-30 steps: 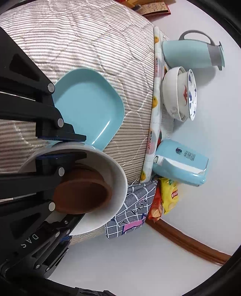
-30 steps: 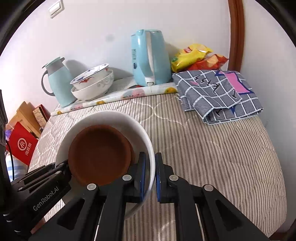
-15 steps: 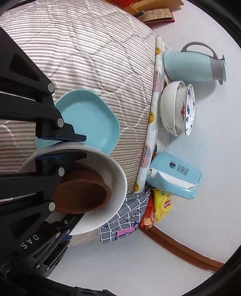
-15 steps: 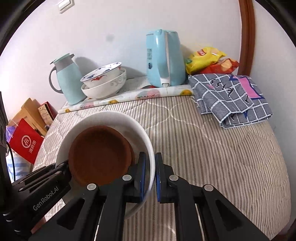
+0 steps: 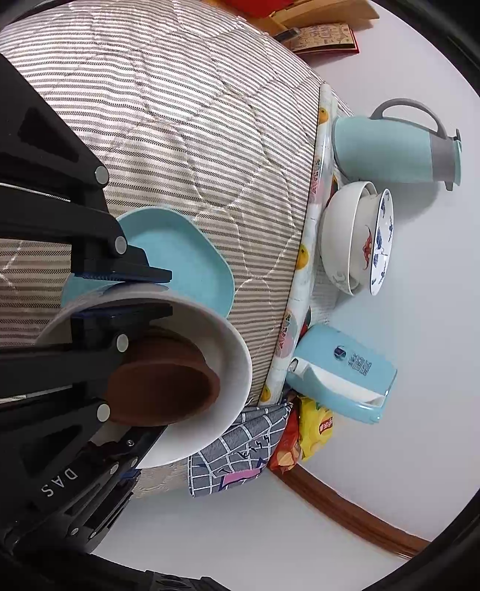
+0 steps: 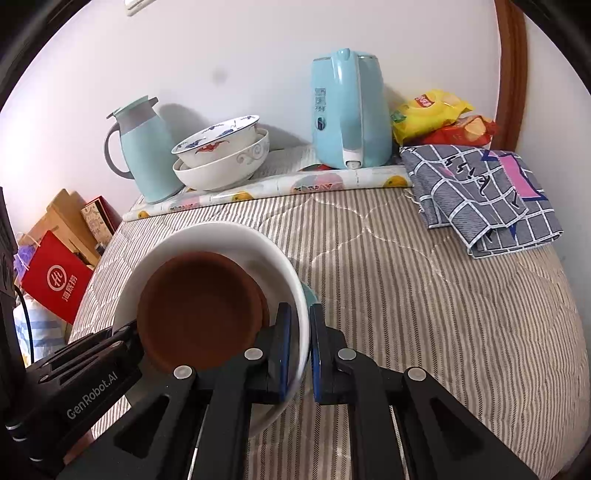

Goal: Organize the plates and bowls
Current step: 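Lift the white bowl with both tools and carry it over the light-blue plate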

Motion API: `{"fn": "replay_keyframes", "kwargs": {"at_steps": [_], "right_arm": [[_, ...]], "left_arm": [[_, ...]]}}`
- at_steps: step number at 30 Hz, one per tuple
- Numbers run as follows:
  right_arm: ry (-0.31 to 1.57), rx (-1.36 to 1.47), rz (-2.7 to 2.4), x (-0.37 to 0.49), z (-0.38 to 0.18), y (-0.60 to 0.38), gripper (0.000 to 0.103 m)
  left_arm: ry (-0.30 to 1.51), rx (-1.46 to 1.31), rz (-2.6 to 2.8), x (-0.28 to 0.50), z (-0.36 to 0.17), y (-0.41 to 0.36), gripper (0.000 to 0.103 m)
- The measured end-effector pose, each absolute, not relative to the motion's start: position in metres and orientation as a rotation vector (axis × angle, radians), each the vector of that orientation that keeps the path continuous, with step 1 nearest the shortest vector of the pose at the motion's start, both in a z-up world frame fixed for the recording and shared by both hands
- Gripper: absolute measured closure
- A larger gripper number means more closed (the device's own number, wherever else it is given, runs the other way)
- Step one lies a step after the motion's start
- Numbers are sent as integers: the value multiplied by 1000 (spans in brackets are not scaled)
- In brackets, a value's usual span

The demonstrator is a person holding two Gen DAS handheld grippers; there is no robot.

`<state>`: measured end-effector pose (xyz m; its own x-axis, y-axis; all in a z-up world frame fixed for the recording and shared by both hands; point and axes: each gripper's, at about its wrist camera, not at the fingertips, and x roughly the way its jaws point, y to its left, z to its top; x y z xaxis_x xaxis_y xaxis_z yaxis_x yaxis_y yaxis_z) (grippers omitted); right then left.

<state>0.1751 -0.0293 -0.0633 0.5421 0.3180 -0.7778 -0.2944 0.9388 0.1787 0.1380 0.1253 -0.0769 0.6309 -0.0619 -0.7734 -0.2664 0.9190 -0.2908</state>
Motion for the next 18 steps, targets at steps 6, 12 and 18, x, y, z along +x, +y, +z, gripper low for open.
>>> {"fn": "replay_keyframes", "kwargs": {"at_steps": [6,12,18], "right_arm": [[942,20,371,183,-70,-20,94],[961,11,383,189,-78,-10,93],[983,12,389,196,-90,-2,94]], "left_arm": [[899,-412,128,144,-83,135,92],[917,-426,142,148,-93,145,92],[934,-431,151,153,-102,152,92]]}}
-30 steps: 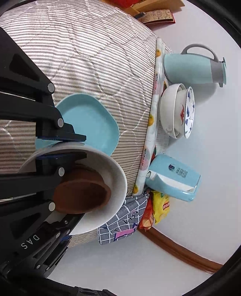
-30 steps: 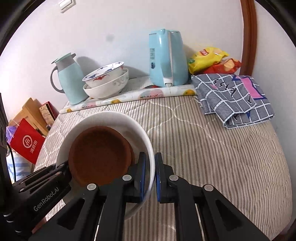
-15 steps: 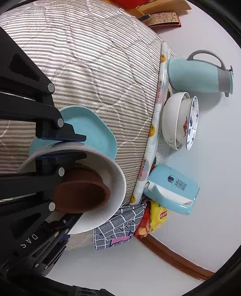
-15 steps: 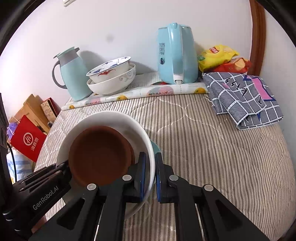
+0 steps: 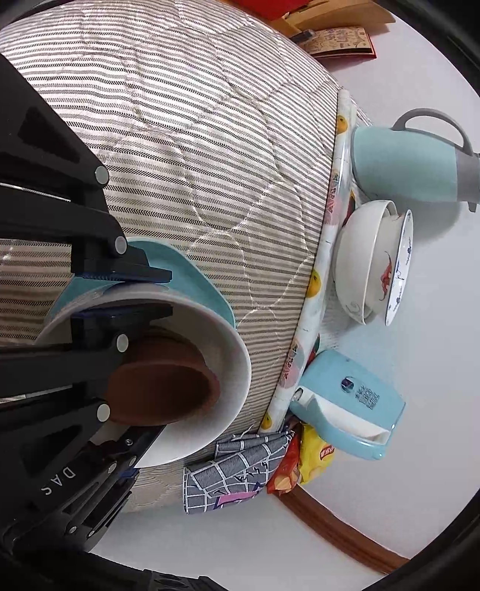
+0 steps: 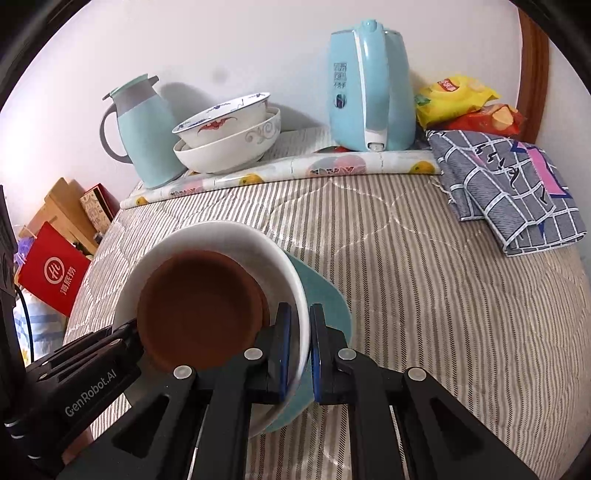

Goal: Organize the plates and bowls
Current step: 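Lift the white bowl with both tools and carry it over the light-blue plate, then lower the white bowl onto the light-blue plate and open both tools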

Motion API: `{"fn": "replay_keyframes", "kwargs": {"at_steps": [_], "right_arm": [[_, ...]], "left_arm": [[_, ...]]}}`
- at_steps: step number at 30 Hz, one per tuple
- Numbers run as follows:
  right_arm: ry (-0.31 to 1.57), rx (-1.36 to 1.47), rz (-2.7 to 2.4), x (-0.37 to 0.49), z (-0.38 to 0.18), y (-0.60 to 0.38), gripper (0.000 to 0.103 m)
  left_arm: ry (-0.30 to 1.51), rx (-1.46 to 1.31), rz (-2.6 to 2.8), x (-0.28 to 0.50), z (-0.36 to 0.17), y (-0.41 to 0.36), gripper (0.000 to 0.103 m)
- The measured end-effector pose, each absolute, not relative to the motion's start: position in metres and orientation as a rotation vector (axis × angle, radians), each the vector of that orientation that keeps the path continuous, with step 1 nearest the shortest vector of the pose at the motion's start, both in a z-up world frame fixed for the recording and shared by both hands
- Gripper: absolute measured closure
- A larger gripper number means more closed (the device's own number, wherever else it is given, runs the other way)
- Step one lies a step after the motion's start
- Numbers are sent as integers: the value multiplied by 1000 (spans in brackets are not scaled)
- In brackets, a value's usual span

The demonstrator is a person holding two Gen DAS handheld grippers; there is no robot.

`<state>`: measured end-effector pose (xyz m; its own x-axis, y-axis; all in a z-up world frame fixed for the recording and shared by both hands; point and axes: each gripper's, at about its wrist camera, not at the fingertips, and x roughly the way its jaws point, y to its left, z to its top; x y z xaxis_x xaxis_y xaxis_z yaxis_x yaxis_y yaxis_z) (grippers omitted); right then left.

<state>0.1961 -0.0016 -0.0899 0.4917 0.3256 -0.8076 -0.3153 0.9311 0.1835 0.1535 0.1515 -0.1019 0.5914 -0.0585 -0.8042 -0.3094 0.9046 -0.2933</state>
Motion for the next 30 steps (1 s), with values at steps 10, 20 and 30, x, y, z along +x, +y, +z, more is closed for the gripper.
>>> {"fn": "replay_keyframes", "kwargs": {"at_steps": [10,20,30], "right_arm": [[1006,1,378,208,-103,1,93],[1026,-6,369,215,-119,4,93],[1022,-29,383,218,-120,5,92]], "left_arm": [[953,-441,142,167,-114,153,92],[962,-444,128,173,-127,155,91],[956,-453,108,174,-127,159,88]]}}
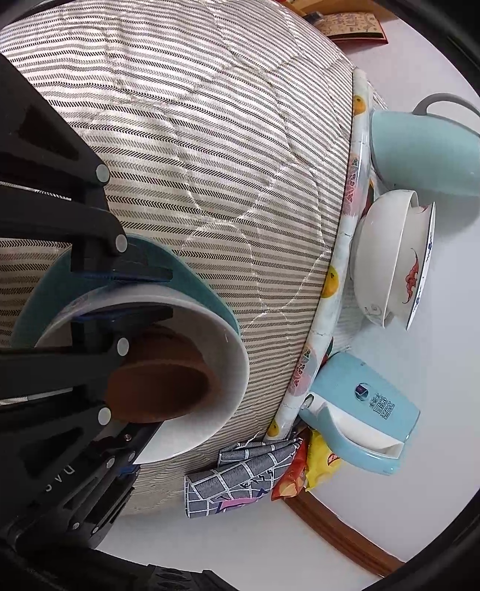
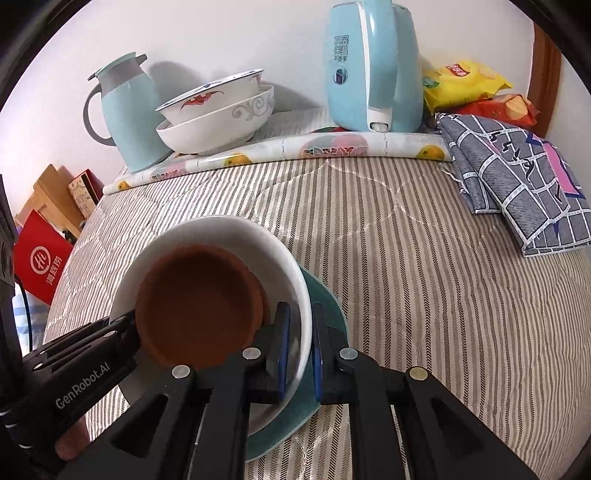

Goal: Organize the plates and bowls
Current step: 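Lower the white bowl onto the light-blue plate and open both tools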

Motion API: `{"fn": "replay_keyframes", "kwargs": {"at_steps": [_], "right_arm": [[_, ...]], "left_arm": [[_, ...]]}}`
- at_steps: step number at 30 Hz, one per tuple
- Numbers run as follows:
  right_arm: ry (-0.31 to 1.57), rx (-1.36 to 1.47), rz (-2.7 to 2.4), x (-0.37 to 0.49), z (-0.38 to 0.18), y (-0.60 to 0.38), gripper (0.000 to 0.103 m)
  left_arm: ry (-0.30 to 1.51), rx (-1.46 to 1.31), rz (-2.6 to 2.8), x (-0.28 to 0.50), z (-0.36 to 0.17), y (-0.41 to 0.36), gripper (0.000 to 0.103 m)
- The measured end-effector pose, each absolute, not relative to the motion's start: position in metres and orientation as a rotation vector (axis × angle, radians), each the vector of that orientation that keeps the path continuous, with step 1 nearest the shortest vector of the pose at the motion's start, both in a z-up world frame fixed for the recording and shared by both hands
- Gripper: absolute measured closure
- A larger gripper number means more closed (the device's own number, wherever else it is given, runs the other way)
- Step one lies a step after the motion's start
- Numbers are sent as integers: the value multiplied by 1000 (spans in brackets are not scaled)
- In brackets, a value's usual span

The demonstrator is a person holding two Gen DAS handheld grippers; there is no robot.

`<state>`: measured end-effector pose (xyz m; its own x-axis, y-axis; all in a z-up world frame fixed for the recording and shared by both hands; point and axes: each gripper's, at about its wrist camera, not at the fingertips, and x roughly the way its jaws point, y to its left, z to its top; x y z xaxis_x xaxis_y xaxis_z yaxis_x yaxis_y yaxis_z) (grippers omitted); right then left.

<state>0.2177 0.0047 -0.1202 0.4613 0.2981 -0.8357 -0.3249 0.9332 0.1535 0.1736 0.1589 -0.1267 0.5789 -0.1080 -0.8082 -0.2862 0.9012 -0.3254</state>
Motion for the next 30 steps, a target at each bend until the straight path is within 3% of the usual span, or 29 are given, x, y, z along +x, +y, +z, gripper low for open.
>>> {"fn": "replay_keyframes", "kwargs": {"at_steps": [12,14,24,28,30], "right_arm": [[1033,-39,376,212,-117,1,90],[1018,-48,372,209,-114,1,89],[1003,-39,378,199,-104,-8,83],[1009,-55,401,192,-100,-11,80],[999,-60,400,186,-97,-13,78]], "left_arm": [[987,-426,125,168,-121,155,83],[989,-403,149,167,-119,154,78],[987,-381,159,157,-109,150,72],[965,-347,186,148,-99,146,57],[949,-348,182,143,-94,146,56]]}}
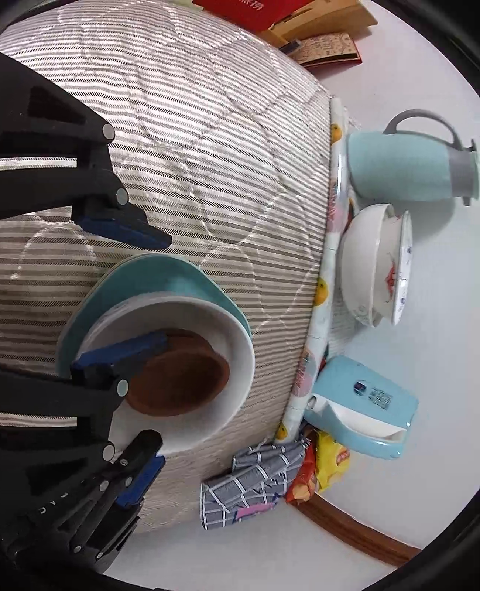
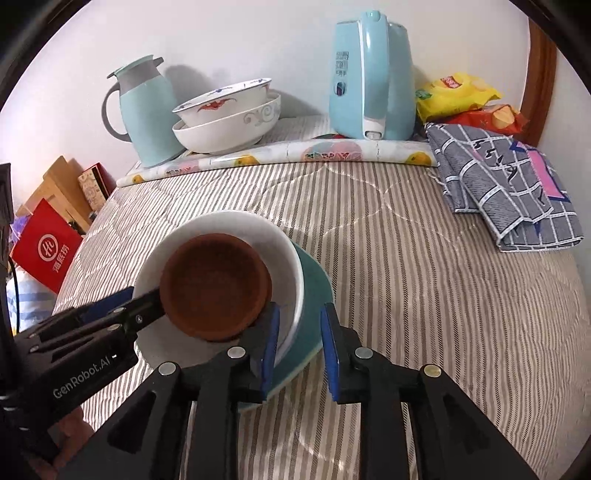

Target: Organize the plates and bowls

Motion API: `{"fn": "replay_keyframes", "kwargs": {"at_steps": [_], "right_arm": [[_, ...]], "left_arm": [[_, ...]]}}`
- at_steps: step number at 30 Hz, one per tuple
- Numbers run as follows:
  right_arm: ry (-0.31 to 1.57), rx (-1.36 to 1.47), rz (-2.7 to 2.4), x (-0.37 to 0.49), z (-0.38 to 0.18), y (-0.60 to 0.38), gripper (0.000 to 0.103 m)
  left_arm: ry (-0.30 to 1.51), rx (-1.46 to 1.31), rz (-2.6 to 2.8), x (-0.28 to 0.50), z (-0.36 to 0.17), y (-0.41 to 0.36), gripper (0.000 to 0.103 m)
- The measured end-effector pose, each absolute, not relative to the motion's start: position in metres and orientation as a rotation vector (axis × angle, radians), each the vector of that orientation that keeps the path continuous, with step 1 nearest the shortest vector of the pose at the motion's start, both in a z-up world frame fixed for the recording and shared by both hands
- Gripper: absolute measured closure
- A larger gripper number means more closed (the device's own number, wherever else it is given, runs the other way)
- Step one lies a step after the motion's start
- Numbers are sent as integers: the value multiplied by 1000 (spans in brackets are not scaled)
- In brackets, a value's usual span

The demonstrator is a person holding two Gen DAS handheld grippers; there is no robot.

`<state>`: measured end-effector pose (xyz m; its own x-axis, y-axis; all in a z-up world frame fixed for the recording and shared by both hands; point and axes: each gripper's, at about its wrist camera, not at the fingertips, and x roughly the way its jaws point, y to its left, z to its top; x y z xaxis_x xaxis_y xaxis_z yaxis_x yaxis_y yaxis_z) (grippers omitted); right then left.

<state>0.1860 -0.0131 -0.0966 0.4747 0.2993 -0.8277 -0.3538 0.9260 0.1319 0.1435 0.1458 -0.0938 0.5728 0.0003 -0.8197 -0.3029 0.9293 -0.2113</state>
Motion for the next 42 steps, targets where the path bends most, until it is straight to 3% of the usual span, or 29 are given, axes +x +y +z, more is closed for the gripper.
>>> {"fn": "replay_keyframes", "kwargs": {"at_steps": [4,8,13,19,26,28,31,36,42], "right_arm": [[990,-61,398,176,-88,-19,74],[974,-57,388,164,-78,-29,71],[944,-65,359,148,-65,-45,54],[901,-46,297,129,-47,-78,41],[879,-21,233,99,-28,-112,40],[867,-14,223,90,-24,-119,27],[821,-33,212,72,-15,-126,14],[762,-28,184,51,0,-140,6],[742,-42,160,33,9,-149,3]], "left_arm": [[919,-340,183,131,-82,143,47],[897,-324,190,118,-71,137,44],[869,-295,199,102,-59,122,33],[833,-307,192,82,-42,102,32],[798,-297,192,59,-20,76,29],[783,-292,193,50,-15,69,20],[773,-261,196,39,-8,58,18],[760,-240,218,23,-1,49,6],[783,-233,197,13,0,41,6]]}}
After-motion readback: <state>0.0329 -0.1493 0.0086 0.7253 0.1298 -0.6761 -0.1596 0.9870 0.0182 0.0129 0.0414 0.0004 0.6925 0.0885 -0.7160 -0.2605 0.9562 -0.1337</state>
